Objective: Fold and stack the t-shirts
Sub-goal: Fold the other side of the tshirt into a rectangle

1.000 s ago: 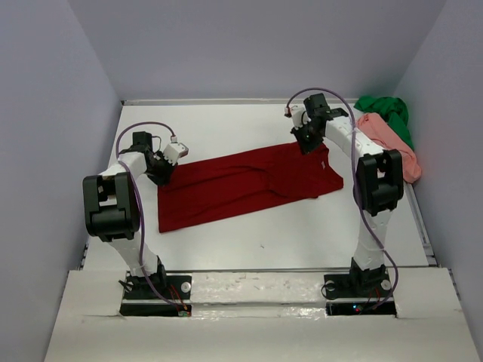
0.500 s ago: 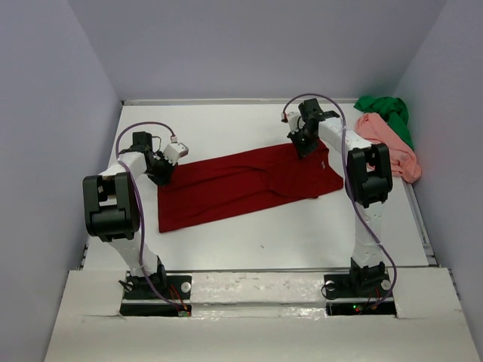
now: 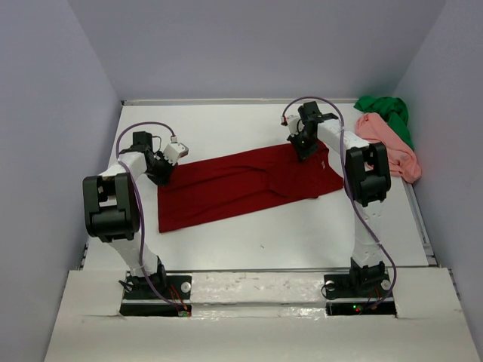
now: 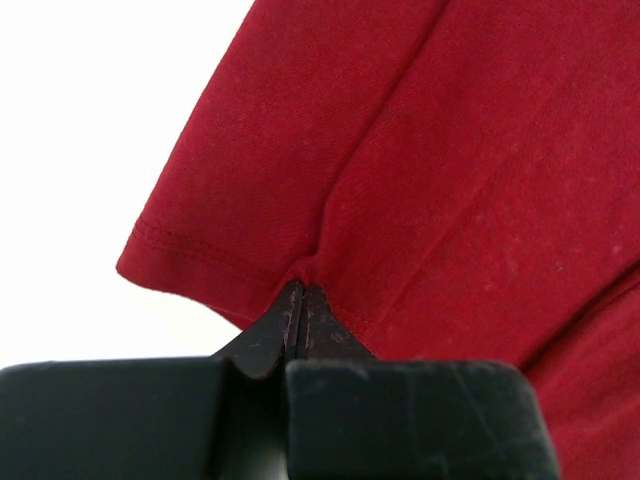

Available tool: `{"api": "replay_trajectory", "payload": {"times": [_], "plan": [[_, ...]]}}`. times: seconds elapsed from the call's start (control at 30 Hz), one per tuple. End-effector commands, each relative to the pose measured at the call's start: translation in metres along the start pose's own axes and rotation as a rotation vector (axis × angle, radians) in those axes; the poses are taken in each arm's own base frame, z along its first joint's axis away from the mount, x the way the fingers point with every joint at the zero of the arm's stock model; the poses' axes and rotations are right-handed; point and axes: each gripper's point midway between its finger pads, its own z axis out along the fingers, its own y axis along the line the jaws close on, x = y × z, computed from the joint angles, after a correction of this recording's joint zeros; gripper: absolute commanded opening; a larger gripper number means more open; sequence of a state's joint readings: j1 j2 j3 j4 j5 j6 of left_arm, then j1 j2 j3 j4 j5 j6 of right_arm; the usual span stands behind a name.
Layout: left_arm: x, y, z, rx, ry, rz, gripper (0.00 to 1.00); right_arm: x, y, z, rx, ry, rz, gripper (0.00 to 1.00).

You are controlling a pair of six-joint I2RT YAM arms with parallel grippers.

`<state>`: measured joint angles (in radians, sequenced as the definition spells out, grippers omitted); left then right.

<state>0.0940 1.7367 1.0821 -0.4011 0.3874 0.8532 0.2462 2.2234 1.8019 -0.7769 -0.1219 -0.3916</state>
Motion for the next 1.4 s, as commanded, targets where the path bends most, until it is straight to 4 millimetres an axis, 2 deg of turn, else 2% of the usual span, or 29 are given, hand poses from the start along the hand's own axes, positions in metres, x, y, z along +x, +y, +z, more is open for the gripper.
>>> {"api": "replay_trajectory", "payload": {"times": [0.0, 0.3, 0.7, 1.1, 1.37], "plan": [[-0.019, 0.013, -0.030, -0.071, -0.035, 0.048, 0.00, 0.011, -0.011, 0.010, 0.033, 0.031, 0.001, 0.00], [-0.027, 0.017, -0.061, -0.122, -0.034, 0.117, 0.00, 0.013, -0.016, 0.014, 0.052, 0.045, -0.002, 0.00], [-0.016, 0.008, -0.076, -0.142, -0.011, 0.171, 0.00, 0.009, -0.023, 0.008, 0.087, 0.045, -0.013, 0.00], [0.005, -0.008, -0.074, -0.138, 0.032, 0.224, 0.00, 0.012, -0.030, 0.005, 0.105, 0.058, -0.008, 0.00], [0.028, -0.008, -0.056, -0.188, 0.110, 0.239, 0.00, 0.013, -0.028, 0.006, 0.093, 0.066, -0.007, 0.00]]}}
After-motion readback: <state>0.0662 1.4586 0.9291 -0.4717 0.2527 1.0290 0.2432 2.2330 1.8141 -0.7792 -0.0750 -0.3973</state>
